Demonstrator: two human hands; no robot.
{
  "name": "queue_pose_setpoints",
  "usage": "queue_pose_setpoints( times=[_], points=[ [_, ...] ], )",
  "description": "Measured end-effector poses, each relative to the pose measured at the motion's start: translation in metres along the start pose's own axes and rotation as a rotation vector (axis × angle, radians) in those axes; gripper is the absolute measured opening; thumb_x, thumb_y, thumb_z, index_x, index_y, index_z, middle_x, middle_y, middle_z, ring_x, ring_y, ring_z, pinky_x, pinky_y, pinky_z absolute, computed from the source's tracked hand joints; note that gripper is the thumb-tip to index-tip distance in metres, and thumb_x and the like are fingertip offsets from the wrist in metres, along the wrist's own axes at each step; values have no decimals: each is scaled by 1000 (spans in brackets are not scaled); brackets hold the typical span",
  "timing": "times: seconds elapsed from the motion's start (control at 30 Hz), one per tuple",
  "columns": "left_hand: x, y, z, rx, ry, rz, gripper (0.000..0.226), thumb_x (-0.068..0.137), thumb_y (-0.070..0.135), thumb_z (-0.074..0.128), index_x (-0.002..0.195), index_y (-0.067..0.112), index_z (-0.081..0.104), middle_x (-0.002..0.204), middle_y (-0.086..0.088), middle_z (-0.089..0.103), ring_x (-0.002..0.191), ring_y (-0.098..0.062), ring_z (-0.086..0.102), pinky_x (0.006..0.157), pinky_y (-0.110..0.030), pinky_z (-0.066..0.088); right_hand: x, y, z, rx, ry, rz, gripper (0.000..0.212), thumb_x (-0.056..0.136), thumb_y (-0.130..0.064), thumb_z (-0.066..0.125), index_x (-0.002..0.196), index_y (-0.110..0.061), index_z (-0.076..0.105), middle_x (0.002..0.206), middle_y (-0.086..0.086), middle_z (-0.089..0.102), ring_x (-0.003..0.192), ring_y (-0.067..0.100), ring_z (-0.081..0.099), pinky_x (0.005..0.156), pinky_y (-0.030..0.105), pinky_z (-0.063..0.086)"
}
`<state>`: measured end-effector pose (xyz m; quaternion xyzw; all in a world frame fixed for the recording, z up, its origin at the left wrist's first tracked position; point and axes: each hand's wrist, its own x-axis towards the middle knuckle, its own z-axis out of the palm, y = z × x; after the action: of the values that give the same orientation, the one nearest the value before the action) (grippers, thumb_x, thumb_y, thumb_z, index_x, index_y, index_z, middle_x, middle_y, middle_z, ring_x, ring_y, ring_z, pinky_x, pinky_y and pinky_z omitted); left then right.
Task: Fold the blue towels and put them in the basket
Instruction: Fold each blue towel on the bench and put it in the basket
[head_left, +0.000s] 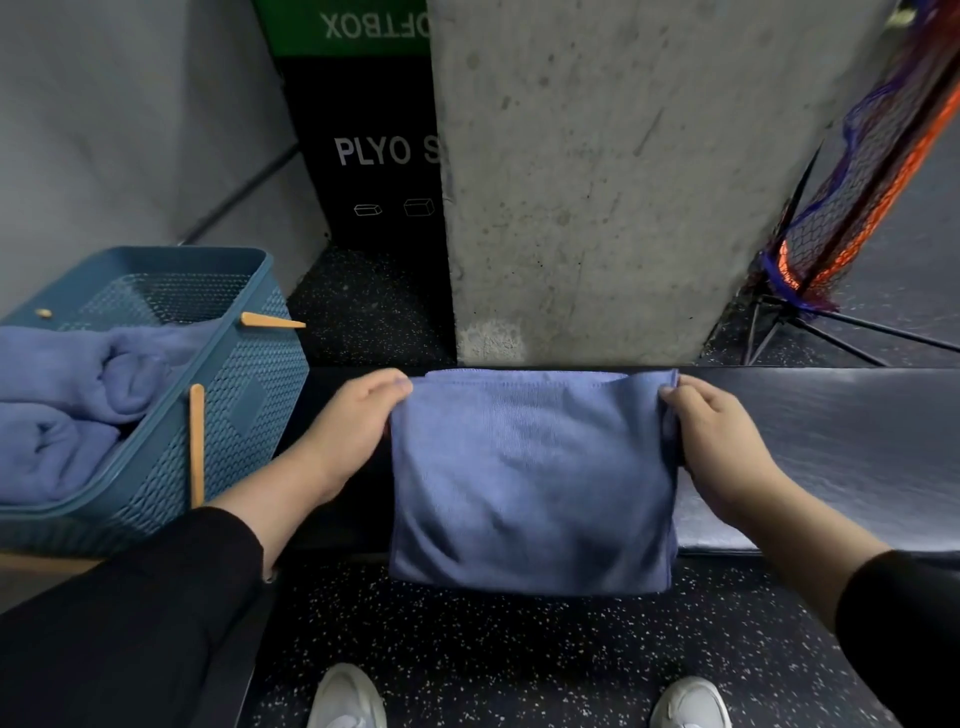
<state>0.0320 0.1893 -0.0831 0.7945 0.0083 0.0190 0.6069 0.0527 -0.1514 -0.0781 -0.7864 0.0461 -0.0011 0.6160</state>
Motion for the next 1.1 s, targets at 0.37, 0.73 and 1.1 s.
queue_pose_setpoints(
  times=[0.37,0.73,1.1],
  points=[
    [82,-15,20,455,256,-86,24,101,28,53,88,12,65,75,-5,65,65,-17,54,59,-30,40,85,4,18,-106,113,88,30,98,-26,50,73,-10,51,65,2,40,65,18,36,57,32,29],
    [64,-50,12,852,52,70,21,98,28,56,80,19,61,78,10,62,82,-21,59,83,-37,41,83,31,24,-564,26,62,27,94,-15,46,69,-6,45,61,7,41,59,20,33,53,35,24],
    [74,-57,14,830,79,15,14,90,24,63,77,20,62,88,10,56,80,-17,58,77,-35,41,87,46,15,-774,39,-28,11,88,-24,64,95,-17,68,89,2,67,86,25,58,70,30,38]
  ],
)
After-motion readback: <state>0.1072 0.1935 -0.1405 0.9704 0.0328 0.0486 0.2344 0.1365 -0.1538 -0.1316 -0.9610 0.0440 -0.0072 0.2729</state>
